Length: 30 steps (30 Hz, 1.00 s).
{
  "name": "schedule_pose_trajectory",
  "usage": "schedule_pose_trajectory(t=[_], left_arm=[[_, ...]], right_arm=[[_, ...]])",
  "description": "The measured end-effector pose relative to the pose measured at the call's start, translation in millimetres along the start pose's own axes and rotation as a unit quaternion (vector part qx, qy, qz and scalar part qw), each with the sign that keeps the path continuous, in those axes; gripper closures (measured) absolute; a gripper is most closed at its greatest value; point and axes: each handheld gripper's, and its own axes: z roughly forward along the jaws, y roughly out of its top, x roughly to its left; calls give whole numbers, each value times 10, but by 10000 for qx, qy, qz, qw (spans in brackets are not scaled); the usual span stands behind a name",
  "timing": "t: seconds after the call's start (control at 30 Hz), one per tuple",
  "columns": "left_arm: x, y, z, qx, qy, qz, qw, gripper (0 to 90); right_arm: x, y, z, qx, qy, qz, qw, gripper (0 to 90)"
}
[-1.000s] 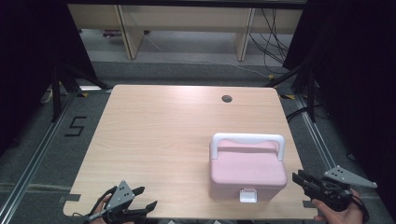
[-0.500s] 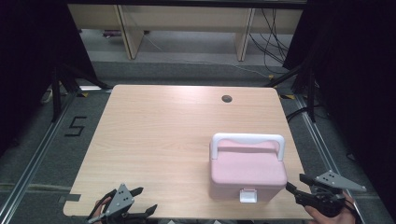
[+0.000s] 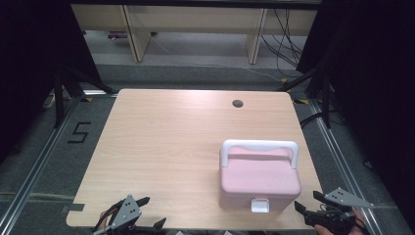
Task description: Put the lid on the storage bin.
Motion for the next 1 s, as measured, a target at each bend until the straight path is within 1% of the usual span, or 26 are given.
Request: schedule_pose_trajectory(t=[0.03, 0.07, 0.1, 0.13, 0.17, 0.2, 0.23, 0.27, 0.3, 0.33, 0.37, 0.4, 0.43, 0.47, 0.5, 0.53, 0.57, 0.7, 0.8, 0.83, 0.9, 1.0], left_arm=[[-1, -3, 6, -11, -25, -20, 10000, 174], [0, -9, 15, -46, -33, -20, 10000, 173], [0, -11, 16, -47, -29, -27, 10000, 170], [-3, -10, 15, -33, -16, -52, 10000, 168], [-5, -12, 18, -56, -17, -82, 9999, 167], [-4, -13, 18, -61, -18, -83, 9999, 167], [6, -12, 10, -8, -19, -22, 10000, 165], [6, -14, 13, -19, -20, -24, 10000, 164], [19, -14, 8, 59, 13, 58, 10000, 164], [10, -17, 18, 24, -28, 15, 10000, 164], [8, -21, 21, 58, -36, 41, 10000, 166], [4, -26, 30, 42, -18, 60, 10000, 171], [0, -28, 29, 68, 12, 62, 10000, 171], [17, -24, 21, 184, 13, 163, 9997, 171], [-10, -29, 41, 48, -24, 10, 10000, 171], [11, -27, 26, 177, -22, 172, 9997, 171], [7, -28, 30, 157, -27, 149, 9998, 172], [6, -28, 32, 161, -26, 159, 9997, 174], [7, -29, 30, 161, -22, 156, 9997, 175], [6, -29, 30, 159, -20, 152, 9998, 176], [6, -28, 31, 158, -20, 158, 9997, 177], [4, -30, 32, 153, -10, 163, 9997, 177]], right_arm=[[-26, -11, 11, -22, -26, -202, 9998, 205], [-24, -22, 14, 23, -30, -210, 9998, 203], [1, -36, 18, 83, -4, -64, 9999, 204], [-22, -39, 23, 49, -58, -245, 9997, 204], [-22, -50, 25, 95, -92, -271, 9995, 204], [4, -61, 28, 157, -70, -99, 9998, 205], [-4, -70, 30, 182, -102, -162, 9997, 204], [-27, -74, 34, 152, -142, -335, 9992, 204], [-33, -80, 34, 168, -178, -387, 9990, 205], [-36, -88, 44, 167, -156, -425, 9988, 210], [-38, -98, 45, 193, -173, -414, 9988, 210], [-38, -106, 43, 218, -196, -432, 9986, 210], [-35, -116, 56, 231, -140, -378, 9989, 211], [-22, -130, 52, 282, -167, -239, 9992, 211], [-53, -132, 56, 255, -202, -447, 9985, 211], [-59, -138, 59, 253, -189, -460, 9984, 213], [-55, -144, 62, 271, -187, -424, 9986, 214], [-58, -168, 76, 325, -177, -433, 9984, 218], [-68, -184, 83, 347, -188, -492, 9980, 221], [-65, -187, 85, 337, -175, -473, 9982, 223], [-65, -189, 90, 380, -223, -500, 9978, 224], [-66, -195, 99, 418, -200, -502, 9977, 224]])
